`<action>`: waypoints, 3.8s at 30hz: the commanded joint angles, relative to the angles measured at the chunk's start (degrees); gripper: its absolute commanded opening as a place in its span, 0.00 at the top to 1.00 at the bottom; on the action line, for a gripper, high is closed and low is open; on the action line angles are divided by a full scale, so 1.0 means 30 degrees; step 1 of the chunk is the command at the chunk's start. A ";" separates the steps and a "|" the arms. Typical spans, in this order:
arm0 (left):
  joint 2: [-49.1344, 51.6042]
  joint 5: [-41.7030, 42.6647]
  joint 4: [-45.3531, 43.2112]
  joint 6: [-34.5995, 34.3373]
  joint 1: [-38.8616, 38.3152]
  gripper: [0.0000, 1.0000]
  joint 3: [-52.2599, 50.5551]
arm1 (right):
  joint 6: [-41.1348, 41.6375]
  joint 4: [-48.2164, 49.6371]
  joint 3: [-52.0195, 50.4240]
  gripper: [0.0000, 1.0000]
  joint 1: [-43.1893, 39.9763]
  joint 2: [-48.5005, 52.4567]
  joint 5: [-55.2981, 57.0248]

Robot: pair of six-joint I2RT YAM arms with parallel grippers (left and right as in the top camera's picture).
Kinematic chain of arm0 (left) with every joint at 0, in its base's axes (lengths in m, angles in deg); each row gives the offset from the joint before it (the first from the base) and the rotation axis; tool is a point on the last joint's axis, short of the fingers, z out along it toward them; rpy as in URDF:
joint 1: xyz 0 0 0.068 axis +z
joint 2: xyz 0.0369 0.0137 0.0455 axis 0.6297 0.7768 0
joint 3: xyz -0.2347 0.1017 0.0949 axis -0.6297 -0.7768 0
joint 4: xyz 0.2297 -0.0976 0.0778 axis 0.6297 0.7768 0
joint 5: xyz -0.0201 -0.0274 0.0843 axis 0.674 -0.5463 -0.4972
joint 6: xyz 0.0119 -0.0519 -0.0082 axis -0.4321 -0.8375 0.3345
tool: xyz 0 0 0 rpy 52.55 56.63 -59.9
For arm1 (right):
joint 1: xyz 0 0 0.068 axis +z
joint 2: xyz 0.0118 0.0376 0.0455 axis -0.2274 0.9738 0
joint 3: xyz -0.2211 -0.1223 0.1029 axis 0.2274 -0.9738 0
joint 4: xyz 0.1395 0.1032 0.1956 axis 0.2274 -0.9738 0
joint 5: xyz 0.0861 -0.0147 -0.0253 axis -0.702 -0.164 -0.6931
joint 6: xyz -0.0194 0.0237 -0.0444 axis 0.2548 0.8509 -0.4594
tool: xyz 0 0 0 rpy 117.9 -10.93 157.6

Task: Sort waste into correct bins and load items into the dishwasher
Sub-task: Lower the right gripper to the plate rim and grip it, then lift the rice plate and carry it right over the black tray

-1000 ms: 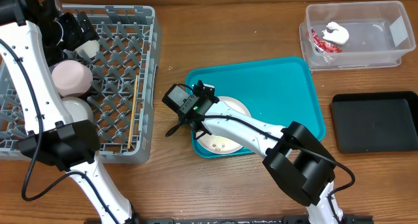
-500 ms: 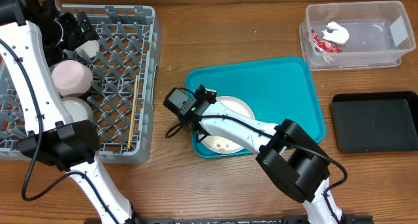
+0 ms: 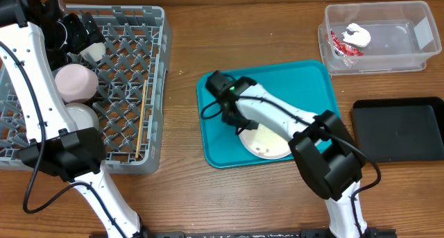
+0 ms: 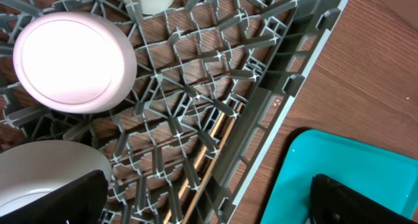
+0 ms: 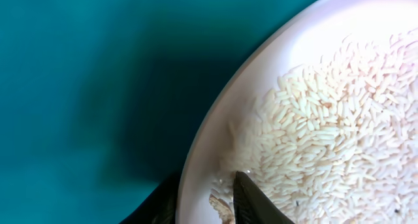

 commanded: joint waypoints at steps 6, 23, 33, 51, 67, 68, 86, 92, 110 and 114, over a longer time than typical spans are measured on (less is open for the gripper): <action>-0.0612 -0.0058 0.0036 -0.0204 0.0080 0.00 0.0022 | -0.2565 -0.0729 0.1508 0.62 -0.0102 -0.0248 -0.0590; -0.0612 -0.0058 0.0036 -0.0204 0.0080 0.00 0.0022 | -0.2674 0.0066 -0.0109 0.59 -0.0102 -0.0182 -0.1865; -0.0612 -0.0058 0.0036 -0.0204 0.0080 0.00 0.0022 | -0.2688 0.0066 -0.0503 0.82 -0.0102 -0.0182 -0.1326; -0.0612 -0.0058 0.0036 -0.0204 0.0080 0.00 0.0022 | -0.5173 -0.2106 0.0146 0.96 -0.0102 -0.0189 0.2011; -0.0612 -0.0058 0.0036 -0.0204 0.0080 0.00 0.0022 | -0.4328 -0.6156 0.2353 0.96 -0.0109 -0.0189 0.6761; -0.0612 -0.0058 0.0036 -0.0204 0.0080 0.00 0.0022 | -0.3927 -0.6499 0.2528 0.96 -0.0109 -0.0189 0.7067; -0.0612 -0.0058 0.0036 -0.0204 0.0080 0.00 0.0022 | -0.1581 -0.8932 0.5122 0.96 -0.4619 -0.0750 0.7490; -0.0612 -0.0058 0.0036 -0.0204 0.0080 0.00 0.0022 | -0.1749 -0.8298 0.5297 0.96 -0.7169 -0.2594 0.7468; -0.0612 -0.0058 0.0036 -0.0204 0.0066 0.00 0.0022 | -1.0003 -0.3847 0.5289 0.96 -1.6881 -0.4612 -0.0801; -0.0612 -0.0058 0.0036 -0.0204 0.0073 0.00 0.0022 | -1.1183 -0.3162 0.5289 0.96 -1.8455 -0.4597 -0.2943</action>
